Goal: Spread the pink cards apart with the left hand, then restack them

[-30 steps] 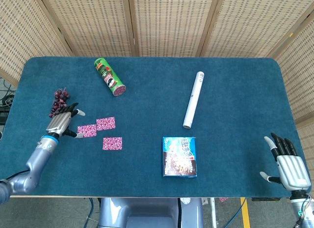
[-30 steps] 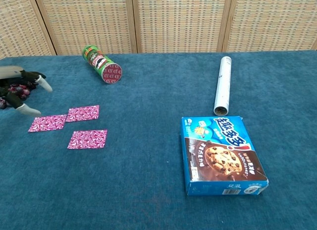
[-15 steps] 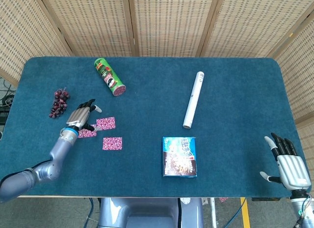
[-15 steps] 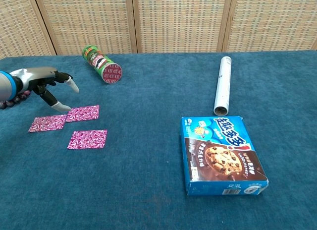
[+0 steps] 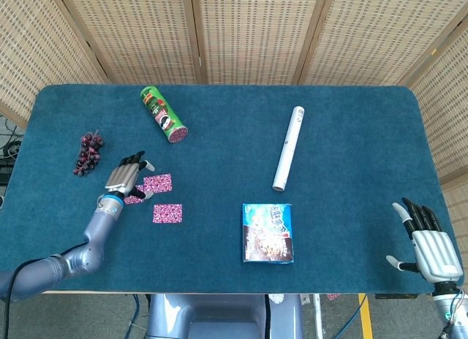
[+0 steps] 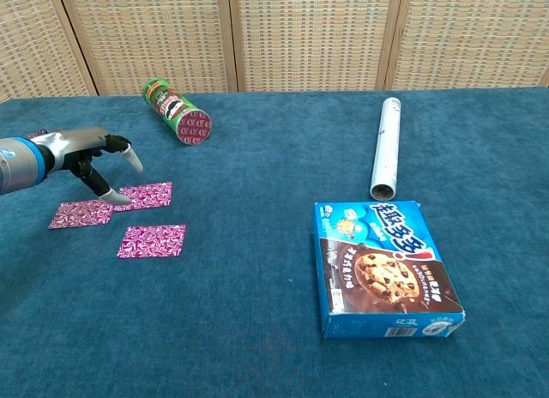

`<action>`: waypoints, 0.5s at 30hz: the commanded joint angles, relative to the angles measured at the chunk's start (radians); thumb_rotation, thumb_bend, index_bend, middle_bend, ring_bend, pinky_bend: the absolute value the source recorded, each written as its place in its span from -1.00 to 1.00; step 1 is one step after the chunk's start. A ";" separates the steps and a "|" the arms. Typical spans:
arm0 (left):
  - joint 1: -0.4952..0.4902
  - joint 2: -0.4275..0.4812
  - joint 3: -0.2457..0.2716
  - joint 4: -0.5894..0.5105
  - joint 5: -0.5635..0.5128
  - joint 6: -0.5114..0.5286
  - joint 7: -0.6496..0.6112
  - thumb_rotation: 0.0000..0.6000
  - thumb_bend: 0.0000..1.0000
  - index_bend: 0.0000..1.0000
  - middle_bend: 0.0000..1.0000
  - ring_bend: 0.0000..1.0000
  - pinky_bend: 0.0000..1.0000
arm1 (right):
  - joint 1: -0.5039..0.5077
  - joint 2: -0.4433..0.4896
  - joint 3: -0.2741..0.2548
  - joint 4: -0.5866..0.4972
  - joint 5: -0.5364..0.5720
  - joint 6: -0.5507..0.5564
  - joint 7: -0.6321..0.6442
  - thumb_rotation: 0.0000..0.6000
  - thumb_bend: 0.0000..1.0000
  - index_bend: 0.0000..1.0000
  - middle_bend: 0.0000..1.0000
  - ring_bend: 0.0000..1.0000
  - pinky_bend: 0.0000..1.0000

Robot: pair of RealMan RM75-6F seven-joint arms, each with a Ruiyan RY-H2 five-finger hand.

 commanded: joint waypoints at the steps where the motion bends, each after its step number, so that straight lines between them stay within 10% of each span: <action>1: -0.005 -0.020 -0.004 -0.001 -0.023 0.011 0.013 1.00 -0.52 -0.39 -1.00 -1.00 -1.00 | 0.000 0.001 0.000 0.001 -0.001 0.000 0.003 1.00 -1.00 -1.00 -1.00 -1.00 -1.00; 15: -0.015 -0.068 -0.014 0.081 -0.086 -0.034 0.042 1.00 -0.52 -0.39 -1.00 -1.00 -1.00 | 0.002 0.002 -0.002 0.002 0.000 -0.003 0.012 1.00 -1.00 -1.00 -1.00 -1.00 -1.00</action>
